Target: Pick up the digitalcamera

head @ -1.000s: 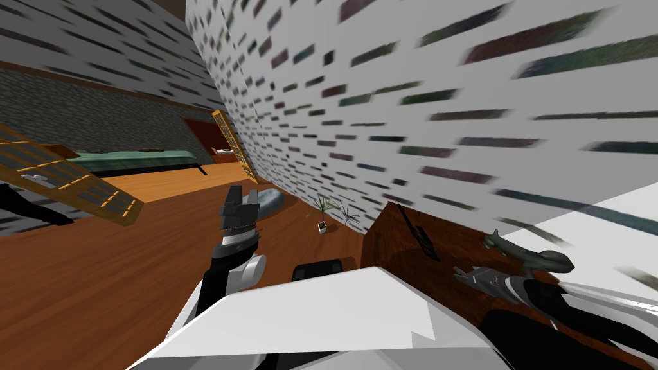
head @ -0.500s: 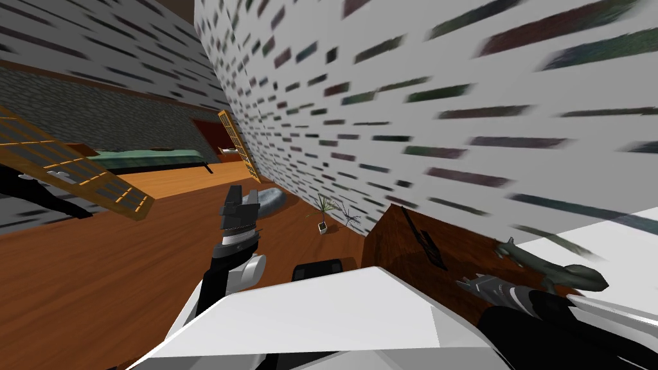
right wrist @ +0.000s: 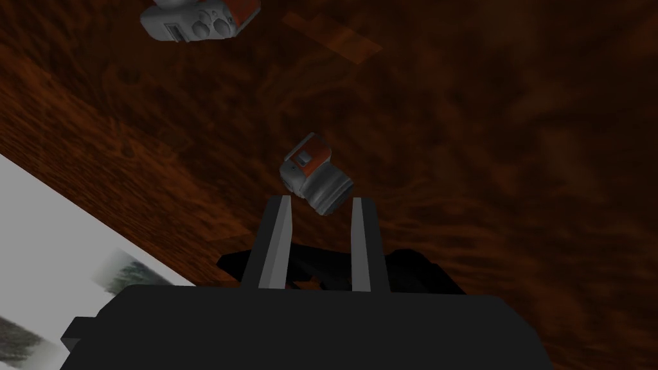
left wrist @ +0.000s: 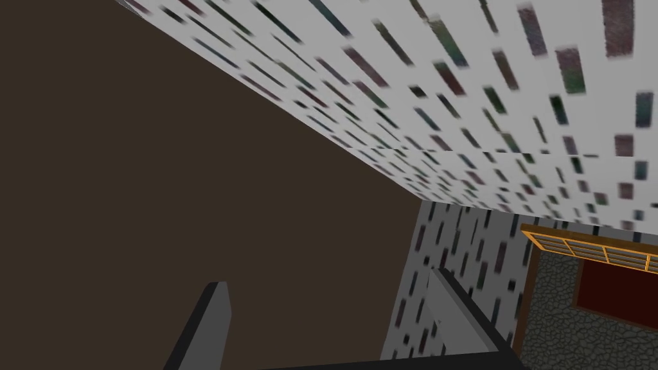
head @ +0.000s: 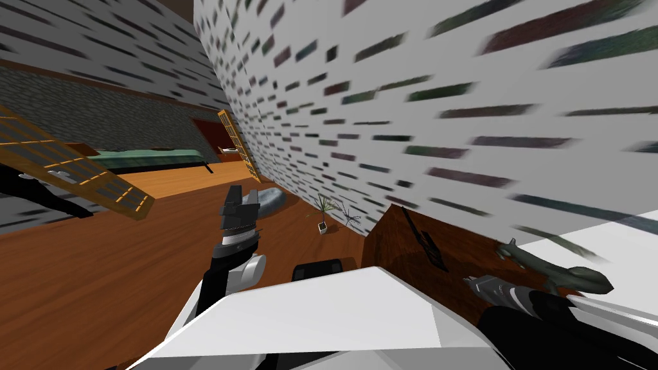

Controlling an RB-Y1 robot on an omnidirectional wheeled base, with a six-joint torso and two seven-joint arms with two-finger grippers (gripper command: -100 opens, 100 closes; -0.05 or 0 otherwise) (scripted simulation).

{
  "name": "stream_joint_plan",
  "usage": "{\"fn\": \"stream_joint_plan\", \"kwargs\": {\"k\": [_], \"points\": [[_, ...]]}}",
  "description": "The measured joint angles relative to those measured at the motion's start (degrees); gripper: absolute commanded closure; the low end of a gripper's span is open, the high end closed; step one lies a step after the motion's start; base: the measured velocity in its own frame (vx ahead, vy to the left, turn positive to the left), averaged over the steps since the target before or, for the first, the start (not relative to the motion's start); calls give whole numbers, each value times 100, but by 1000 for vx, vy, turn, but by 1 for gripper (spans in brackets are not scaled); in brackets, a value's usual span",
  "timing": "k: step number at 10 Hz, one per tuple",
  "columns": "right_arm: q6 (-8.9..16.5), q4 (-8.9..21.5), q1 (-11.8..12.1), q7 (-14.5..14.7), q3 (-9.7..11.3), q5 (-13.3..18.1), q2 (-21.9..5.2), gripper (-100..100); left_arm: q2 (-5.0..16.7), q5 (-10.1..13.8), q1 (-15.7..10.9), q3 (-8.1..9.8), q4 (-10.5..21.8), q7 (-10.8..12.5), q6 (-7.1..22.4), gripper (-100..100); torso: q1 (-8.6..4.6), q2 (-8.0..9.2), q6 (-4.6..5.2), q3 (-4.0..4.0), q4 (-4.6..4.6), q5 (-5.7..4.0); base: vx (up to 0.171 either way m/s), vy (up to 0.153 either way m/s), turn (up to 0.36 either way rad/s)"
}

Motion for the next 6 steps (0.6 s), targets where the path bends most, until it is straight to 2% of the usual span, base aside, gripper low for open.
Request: {"fn": "stream_joint_plan", "kwargs": {"k": [1, 2, 5, 6], "points": [[0, 0, 0, 0, 0, 0, 0, 0, 0, 0, 0, 0, 0, 0, 0, 0, 0, 0, 0, 0, 0, 0, 0, 0, 0], [0, 0, 0, 0, 0, 0, 0, 100, 0, 0, 0, 0, 0, 0, 0, 0, 0, 0, 0, 0, 0, 0, -8, 20, -77], [-60, -34, 214, -75, -194, -93, -237, 100, 0, 0, 0, 0, 0, 0, 0, 0, 21, 12, 3, 7, 3, 6, -20, 36, -59], [-68, -35, 224, -76, -204, -95, -240, 0, 0, 0, 0, 0, 0, 0, 0, 0, 12, 8, 2, 5, 2, 4, 0, 0, 0]]}}
